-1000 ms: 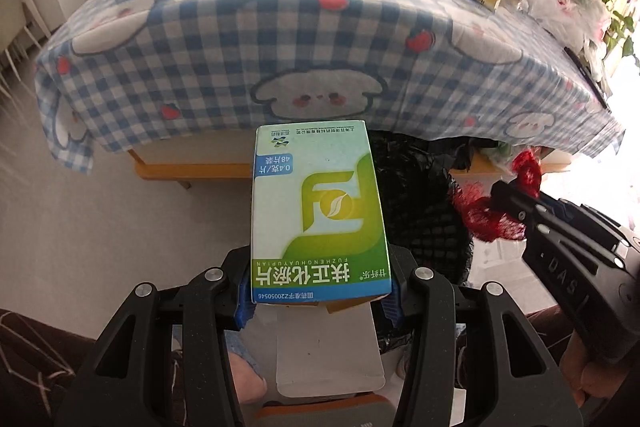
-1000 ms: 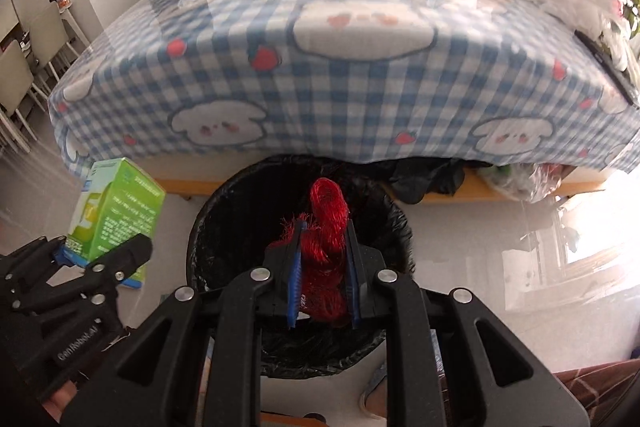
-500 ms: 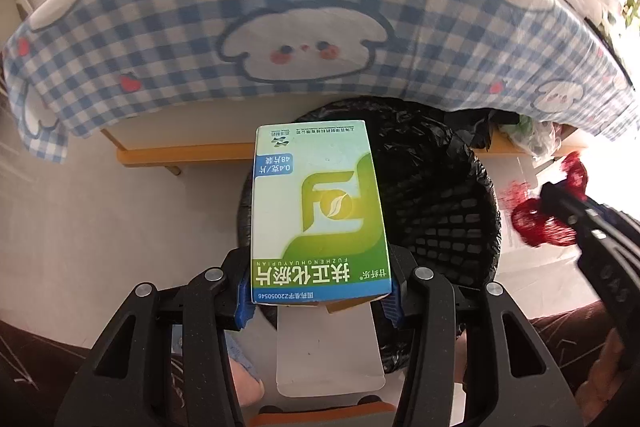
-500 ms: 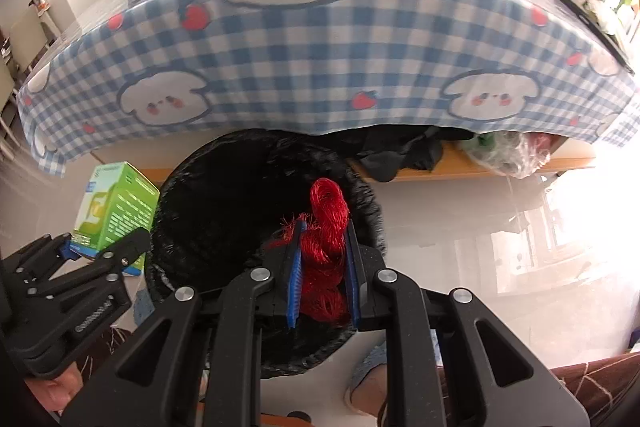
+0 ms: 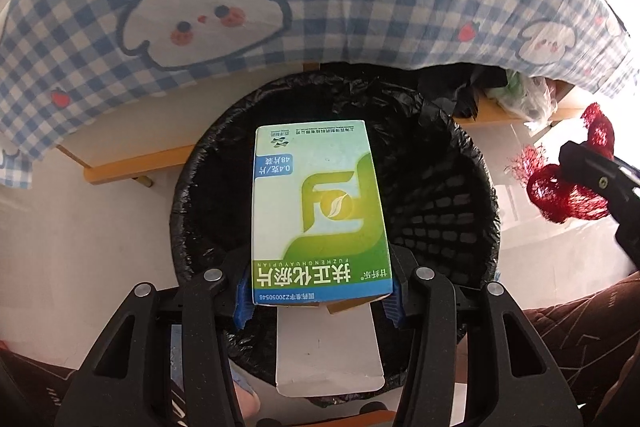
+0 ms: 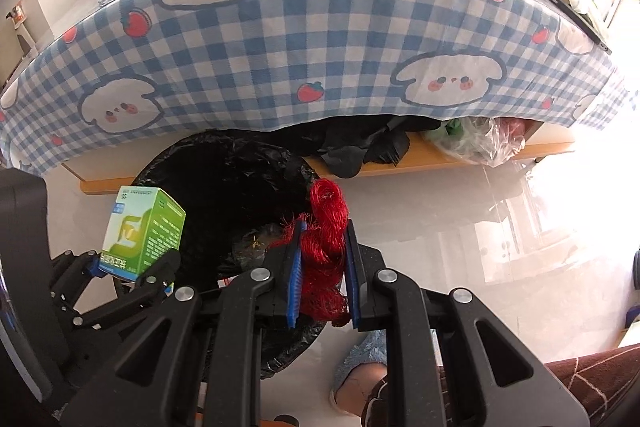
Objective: Collect trash
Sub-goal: 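Open the left tool to drop the green box while the right tool releases the red net into the bin, then raise both tools from the bin back over the table, then grasp the clear plastic tube with the left tool while the right tool grasps the white medicine box, then carry the plastic tube and white medicine box down over the black trash bin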
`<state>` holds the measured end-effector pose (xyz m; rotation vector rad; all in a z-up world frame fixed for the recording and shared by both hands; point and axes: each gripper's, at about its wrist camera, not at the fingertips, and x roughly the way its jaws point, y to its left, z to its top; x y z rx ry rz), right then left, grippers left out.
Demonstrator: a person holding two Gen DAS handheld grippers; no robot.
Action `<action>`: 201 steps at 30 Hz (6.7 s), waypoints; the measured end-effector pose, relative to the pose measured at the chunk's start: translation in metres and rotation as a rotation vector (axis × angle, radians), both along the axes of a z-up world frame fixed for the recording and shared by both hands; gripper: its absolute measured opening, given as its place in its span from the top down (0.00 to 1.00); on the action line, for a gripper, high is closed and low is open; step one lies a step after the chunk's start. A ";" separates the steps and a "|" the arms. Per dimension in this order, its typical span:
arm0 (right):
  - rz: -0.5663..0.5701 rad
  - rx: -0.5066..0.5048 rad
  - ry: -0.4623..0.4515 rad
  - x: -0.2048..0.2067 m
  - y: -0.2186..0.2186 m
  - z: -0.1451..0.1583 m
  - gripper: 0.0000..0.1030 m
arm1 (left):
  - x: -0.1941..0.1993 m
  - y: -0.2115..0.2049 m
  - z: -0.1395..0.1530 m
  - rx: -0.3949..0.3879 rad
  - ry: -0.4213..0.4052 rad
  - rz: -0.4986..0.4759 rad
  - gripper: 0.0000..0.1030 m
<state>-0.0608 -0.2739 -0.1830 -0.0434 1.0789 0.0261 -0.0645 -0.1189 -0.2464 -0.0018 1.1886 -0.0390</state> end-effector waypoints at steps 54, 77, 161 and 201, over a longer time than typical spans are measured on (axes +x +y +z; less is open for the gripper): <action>0.187 0.115 0.062 0.013 0.112 -0.023 0.77 | -0.026 0.139 0.041 0.009 -0.078 0.236 0.06; 0.050 -0.019 -0.033 0.010 0.079 0.013 0.07 | -0.020 0.124 0.078 -0.020 -0.104 0.204 0.06; -0.153 0.086 -0.049 0.299 0.003 0.098 0.32 | 0.386 0.201 0.160 0.057 -0.083 0.302 0.54; -0.041 0.059 -0.173 0.244 0.012 0.143 0.38 | 0.298 0.187 0.217 0.020 -0.179 0.233 0.76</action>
